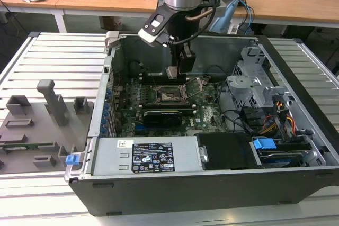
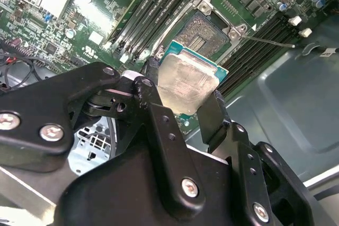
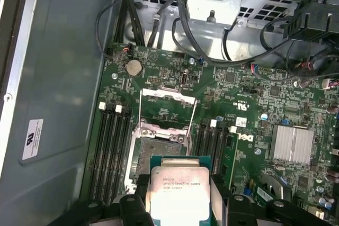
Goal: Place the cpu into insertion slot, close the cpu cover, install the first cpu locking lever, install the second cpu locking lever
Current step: 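Place the cpu into insertion slot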
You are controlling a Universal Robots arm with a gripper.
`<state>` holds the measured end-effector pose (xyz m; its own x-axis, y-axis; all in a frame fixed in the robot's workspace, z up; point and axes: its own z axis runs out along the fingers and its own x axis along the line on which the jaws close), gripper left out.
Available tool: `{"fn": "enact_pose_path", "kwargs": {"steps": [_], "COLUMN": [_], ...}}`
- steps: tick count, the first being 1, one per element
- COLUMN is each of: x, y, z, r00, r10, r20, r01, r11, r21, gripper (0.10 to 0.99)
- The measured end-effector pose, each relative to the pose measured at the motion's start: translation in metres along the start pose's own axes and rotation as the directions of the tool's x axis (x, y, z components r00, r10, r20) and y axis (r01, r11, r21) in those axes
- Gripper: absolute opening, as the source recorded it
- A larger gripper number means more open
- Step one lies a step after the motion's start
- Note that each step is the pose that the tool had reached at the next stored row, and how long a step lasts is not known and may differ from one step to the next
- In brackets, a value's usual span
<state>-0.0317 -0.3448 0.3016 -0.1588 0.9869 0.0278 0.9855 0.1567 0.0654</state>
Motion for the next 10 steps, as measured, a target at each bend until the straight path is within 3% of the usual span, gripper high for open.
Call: {"fn": "enact_pose_path", "kwargs": {"steps": [10], "x": [-0.0003], "y": [-0.0006], "z": [0.0096], "r00": [1.0], "r10": [0.0], "r20": [0.0015], "r01": [0.0], "r11": [1.0], "r21": [0.0], "gripper": [0.537]}}
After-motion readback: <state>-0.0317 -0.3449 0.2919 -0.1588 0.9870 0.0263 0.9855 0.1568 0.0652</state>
